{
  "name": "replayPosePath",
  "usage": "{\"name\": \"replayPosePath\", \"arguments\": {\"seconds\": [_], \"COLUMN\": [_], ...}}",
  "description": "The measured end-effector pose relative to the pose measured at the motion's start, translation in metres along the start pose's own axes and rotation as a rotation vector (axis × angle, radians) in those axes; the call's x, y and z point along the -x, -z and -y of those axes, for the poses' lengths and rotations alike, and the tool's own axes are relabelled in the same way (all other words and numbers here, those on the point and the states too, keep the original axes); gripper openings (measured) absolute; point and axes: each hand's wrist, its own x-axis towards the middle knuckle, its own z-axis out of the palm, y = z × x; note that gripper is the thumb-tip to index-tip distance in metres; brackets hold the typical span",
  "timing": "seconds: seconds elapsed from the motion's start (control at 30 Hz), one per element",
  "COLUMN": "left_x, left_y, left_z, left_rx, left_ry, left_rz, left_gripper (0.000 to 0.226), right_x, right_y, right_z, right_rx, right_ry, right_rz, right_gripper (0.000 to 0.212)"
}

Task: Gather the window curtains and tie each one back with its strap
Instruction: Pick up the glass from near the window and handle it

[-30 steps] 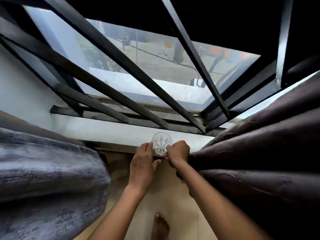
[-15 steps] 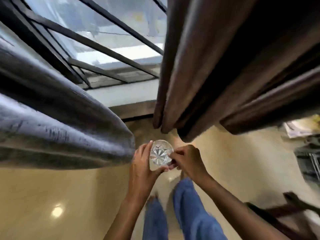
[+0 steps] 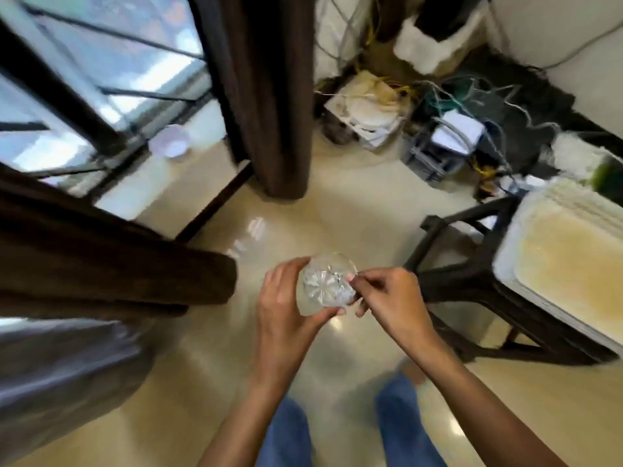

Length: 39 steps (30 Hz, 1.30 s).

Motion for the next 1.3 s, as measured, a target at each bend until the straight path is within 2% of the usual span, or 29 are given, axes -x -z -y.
{"name": "replayPosePath", "arguments": {"seconds": [0.17, 0.33, 0.43, 0.6, 0.83, 1.17, 1.23, 1.3], "left_x": [-0.050, -0.068, -0.069, -0.067, -0.051, -0.035, -0.038, -0.045], "left_y": [-0.094, -0.195, -0.260, -0.356, -0.425, -0.438, -0.433, -0.422], "left_z": [-0.107, -0.208, -0.247, -0.275, -0.262, -0.237, -0.241, -0.243], "left_rx": [0.002, 0.039, -0.006, -0.165, -0.409, -0.471, -0.460, -0.418], "left_ry": [-0.207, -0.445, -0.545, -0.623, -0.616, -0.613, -0.630, -0.623], "left_rz": [0.118, 0.228, 0.294, 0.404, 0.469, 0.528, 0.539, 0.527], "left_gripper": [0.077, 0.062, 0.057, 0.072, 0.073, 0.067, 0.070, 0.071], "right_x": [-0.001, 0.019, 0.031, 0.027, 0.016, 0.009, 0.012, 0.015], "right_y": [0.132, 0.245, 0.293, 0.337, 0.338, 0.322, 0.327, 0.335], "right_z": [-0.055, -0.122, -0.166, -0.244, -0.311, -0.343, -0.340, -0.326], "right_rx": [-0.108, -0.152, -0.188, -0.152, -0.084, 0.052, 0.164, 0.361], "right_ry": [-0.042, -0.094, -0.173, -0.287, -0.448, -0.506, -0.560, -0.612], "right_rz": [-0.234, -0.469, -0.566, -0.647, -0.538, -0.322, -0.286, -0.311], "right_gripper": [0.031, 0.030, 0.028, 0.028, 0.035, 0.037, 0.047, 0.044]}}
